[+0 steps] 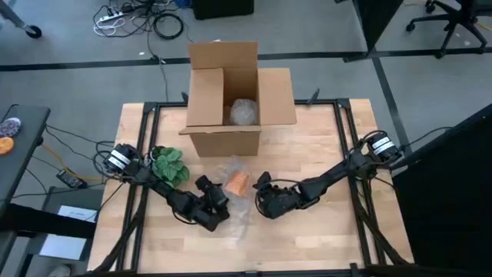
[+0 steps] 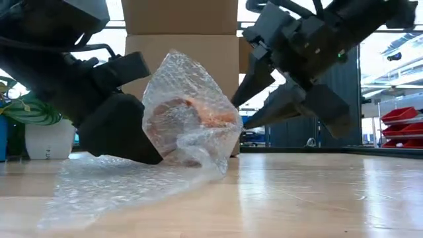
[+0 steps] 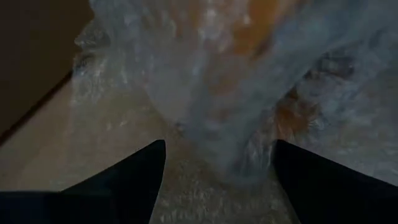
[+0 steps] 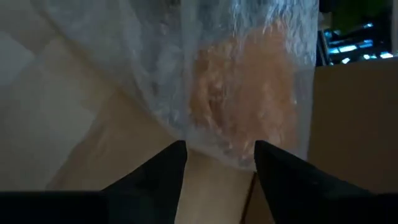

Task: Wrap mug
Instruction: Wrap the orange mug with the bubble wrap

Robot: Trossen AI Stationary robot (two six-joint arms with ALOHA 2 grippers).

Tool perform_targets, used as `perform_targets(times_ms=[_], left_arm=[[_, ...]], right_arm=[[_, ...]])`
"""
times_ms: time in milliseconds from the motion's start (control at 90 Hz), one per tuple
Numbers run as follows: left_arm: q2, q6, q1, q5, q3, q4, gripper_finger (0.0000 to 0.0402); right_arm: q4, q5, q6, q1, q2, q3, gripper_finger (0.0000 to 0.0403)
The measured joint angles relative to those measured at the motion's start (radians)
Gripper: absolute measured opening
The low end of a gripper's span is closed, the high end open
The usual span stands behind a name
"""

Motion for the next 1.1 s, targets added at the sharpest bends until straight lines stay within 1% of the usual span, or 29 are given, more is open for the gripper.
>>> perform_targets(times_ms=[167,222,278,422,489,567,633,733,767,878,967,1033,1100], left_arm=[[0.0,0.025,0.01,0.006,0.0,0.014,0.0284],[0.0,0.031,0.011,0.006,0.0,0.022,0.0284],[0.0,0.046,0.013,0.007,-0.001,0.033,0.0284],[0.001,0.052,0.015,0.019,-0.002,0.051,0.0284],[0.001,0.053,0.015,0.025,-0.002,0.052,0.0284],[0.001,0.062,0.015,0.029,-0.002,0.05,0.0284],[0.001,0.077,0.016,0.033,-0.002,0.049,0.0284],[0.001,0.093,0.016,0.033,-0.002,0.045,0.0284],[0.001,0.104,0.016,0.033,-0.001,0.043,0.0284],[0.0,0.105,0.014,0.044,0.001,0.015,0.0284],[-0.005,0.098,0.009,0.067,0.002,-0.021,0.0284],[-0.014,0.09,0.004,0.094,0.014,-0.056,0.0284],[-0.029,0.09,-0.007,0.119,0.039,-0.119,0.0284]], right_arm=[[0.049,-0.086,-0.071,-0.022,0.01,0.0,0.0171],[0.08,-0.083,-0.124,-0.025,0.036,0.002,0.0171],[0.109,-0.062,-0.186,-0.026,0.075,0.0,0.0171],[0.349,0.073,-0.344,-0.02,0.189,0.0,0.0162],[0.467,0.119,-0.408,-0.012,0.222,0.002,0.0148],[0.504,0.133,-0.44,-0.002,0.23,0.002,0.0121],[0.505,0.14,-0.439,0.003,0.23,0.002,0.0089],[0.491,0.174,-0.442,0.006,0.229,0.003,0.0029],[0.487,0.187,-0.439,0.006,0.229,0.003,0.0019],[0.475,0.212,-0.408,0.011,0.223,0.003,0.0017],[0.433,0.234,-0.353,0.025,0.198,0.003,0.0016],[0.364,0.237,-0.269,0.037,0.16,0.003,0.0016],[0.268,0.224,-0.138,0.047,0.114,0.003,0.0016]])
